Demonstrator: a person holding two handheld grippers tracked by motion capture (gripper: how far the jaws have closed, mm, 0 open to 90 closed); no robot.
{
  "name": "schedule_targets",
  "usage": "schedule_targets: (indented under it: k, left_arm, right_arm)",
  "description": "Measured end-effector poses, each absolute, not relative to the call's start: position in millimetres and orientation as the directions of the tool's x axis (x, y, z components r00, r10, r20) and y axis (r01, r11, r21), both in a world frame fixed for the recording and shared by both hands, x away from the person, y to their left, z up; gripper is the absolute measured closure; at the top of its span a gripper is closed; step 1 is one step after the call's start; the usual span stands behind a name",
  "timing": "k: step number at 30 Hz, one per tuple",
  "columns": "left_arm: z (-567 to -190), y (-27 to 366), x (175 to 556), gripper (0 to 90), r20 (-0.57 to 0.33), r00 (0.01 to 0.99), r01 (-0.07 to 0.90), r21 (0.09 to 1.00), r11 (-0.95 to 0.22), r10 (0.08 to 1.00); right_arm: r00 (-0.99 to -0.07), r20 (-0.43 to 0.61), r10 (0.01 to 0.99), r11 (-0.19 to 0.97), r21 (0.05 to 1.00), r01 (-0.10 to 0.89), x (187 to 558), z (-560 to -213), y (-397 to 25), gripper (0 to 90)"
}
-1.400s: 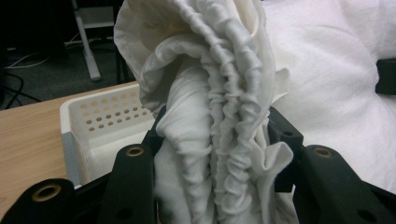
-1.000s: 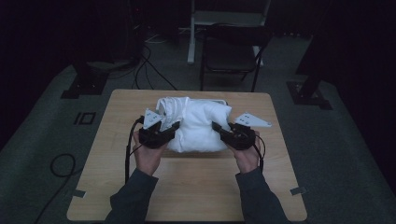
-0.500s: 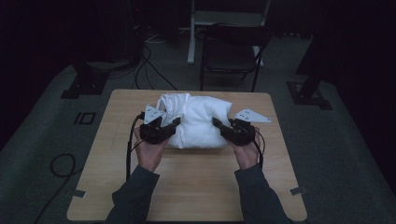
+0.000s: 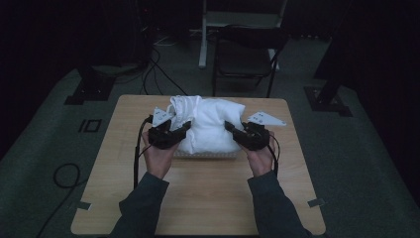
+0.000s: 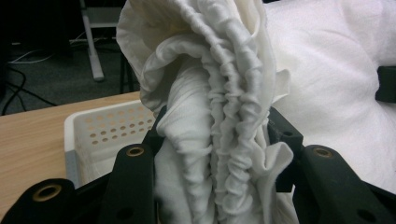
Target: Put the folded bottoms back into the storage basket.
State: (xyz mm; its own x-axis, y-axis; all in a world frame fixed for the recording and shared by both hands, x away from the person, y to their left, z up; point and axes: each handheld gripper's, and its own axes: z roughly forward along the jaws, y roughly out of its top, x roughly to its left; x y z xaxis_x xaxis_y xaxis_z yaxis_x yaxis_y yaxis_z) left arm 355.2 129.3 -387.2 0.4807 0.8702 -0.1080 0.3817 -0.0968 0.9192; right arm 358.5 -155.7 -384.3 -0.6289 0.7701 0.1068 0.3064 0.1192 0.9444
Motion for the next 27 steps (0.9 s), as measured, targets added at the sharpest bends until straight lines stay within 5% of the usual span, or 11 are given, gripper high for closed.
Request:
schedule_targets:
  k: [27]
  left_arm:
    - [-388.0, 133.2, 382.1, 55.6, -0.132, 0.455, 0.412, 0.908, -0.077, 0.881]
  right_arm:
    - [-0.607, 0.125, 0.785, 0.106, 0.938, 0.33, 386.2, -384.5, -148.5, 71.1]
